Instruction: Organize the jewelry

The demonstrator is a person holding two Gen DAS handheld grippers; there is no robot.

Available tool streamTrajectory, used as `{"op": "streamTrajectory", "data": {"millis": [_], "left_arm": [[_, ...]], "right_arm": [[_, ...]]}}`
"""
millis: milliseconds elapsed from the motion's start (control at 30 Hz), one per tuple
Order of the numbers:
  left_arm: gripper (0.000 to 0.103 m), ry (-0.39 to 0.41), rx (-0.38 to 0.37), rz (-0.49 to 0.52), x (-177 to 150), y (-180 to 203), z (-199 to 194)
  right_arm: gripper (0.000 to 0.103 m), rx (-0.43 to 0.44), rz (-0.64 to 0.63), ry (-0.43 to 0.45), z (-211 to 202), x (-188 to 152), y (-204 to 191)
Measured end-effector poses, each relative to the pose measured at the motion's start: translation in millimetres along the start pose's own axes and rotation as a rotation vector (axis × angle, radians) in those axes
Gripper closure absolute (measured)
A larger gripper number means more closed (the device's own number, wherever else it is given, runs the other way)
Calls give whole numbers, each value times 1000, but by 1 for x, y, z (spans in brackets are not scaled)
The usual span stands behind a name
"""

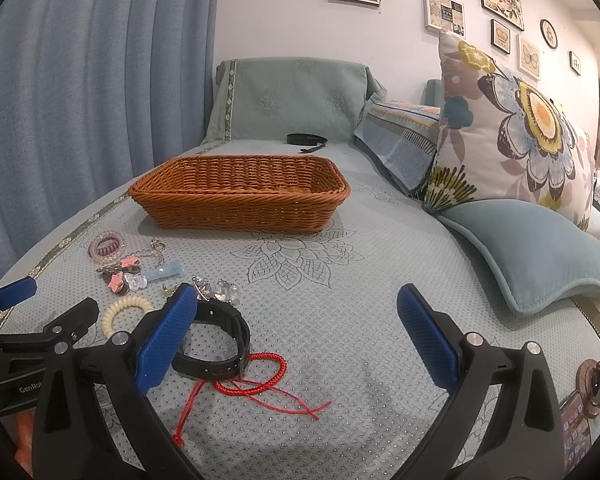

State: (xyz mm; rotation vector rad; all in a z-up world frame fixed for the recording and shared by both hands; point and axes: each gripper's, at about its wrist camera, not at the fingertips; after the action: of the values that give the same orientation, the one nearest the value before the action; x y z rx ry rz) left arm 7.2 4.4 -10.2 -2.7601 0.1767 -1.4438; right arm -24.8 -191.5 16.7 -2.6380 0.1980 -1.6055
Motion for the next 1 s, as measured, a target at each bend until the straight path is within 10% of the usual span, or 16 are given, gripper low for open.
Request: {"op": "streamTrajectory", "data": {"millis": [700,1000], "left_arm": [[10,-25,-30,6,4,-10,-1],[34,-99,-266,-62,22,-40,6]], "right_arm": [[16,-27,3,-4,0,3,6],[45,39,-14,-80,0,18,16]]}}
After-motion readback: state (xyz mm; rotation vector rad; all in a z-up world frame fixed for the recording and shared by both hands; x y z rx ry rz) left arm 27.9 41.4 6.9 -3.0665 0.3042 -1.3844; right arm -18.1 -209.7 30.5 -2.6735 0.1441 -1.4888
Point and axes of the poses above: each gripper's, at about its wrist camera, not at the fingertips, and z roughly the way its jaws point, y to its right, x to its top, and after that the axes turned 5 degrees about z, right-handed
